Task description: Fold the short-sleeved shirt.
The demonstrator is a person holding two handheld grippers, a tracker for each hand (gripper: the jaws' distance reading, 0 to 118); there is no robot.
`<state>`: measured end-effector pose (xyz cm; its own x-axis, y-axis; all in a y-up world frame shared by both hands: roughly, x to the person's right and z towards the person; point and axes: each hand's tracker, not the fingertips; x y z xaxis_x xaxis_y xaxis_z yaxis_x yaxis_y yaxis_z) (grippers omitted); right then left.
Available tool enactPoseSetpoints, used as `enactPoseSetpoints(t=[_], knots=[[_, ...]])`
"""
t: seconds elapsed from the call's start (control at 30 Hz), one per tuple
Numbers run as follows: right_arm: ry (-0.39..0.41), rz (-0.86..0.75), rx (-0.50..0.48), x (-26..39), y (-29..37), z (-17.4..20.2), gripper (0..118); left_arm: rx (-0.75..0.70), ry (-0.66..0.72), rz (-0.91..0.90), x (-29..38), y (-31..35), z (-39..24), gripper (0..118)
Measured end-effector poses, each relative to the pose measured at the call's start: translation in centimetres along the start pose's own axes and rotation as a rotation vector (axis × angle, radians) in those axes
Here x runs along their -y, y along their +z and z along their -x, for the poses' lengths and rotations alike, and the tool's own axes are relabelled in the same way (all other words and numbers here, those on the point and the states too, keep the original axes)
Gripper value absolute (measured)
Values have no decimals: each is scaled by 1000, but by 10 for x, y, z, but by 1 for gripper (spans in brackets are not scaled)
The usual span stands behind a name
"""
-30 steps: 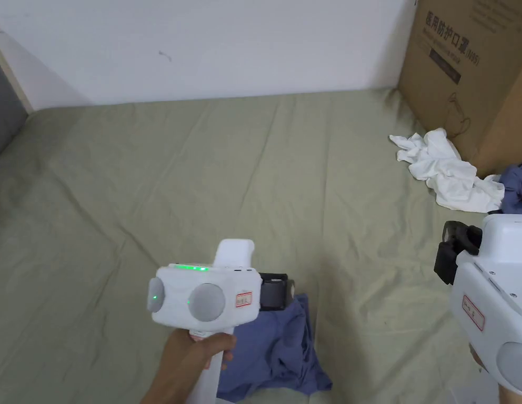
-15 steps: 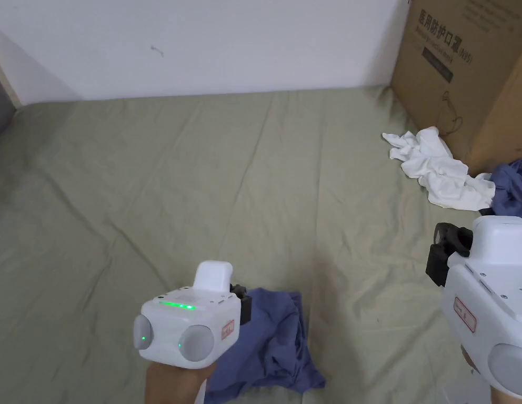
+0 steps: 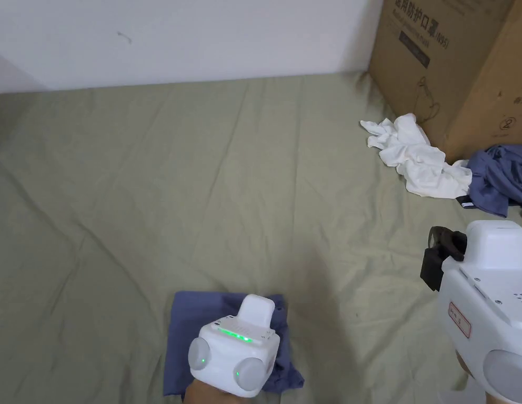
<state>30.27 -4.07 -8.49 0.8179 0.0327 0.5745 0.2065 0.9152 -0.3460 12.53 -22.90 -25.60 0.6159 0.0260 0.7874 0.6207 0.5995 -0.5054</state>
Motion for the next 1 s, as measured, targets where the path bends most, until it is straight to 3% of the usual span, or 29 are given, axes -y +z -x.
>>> enactPoseSetpoints(t=[0.17,0.43,0.57,1.0], knots=[[-6,18,6,4,-6,-4,3,-34,-42,-20,2,-1,-9,6],[-2,1,-5,-3,0,3,3,29,103,-141,-13,41,14,6],[5,-32,-21,-12,11,14,3,27,104,-257,-27,84,28,6],[20,-157,-93,-32,45,64,3,-163,159,-616,-50,215,106,6]])
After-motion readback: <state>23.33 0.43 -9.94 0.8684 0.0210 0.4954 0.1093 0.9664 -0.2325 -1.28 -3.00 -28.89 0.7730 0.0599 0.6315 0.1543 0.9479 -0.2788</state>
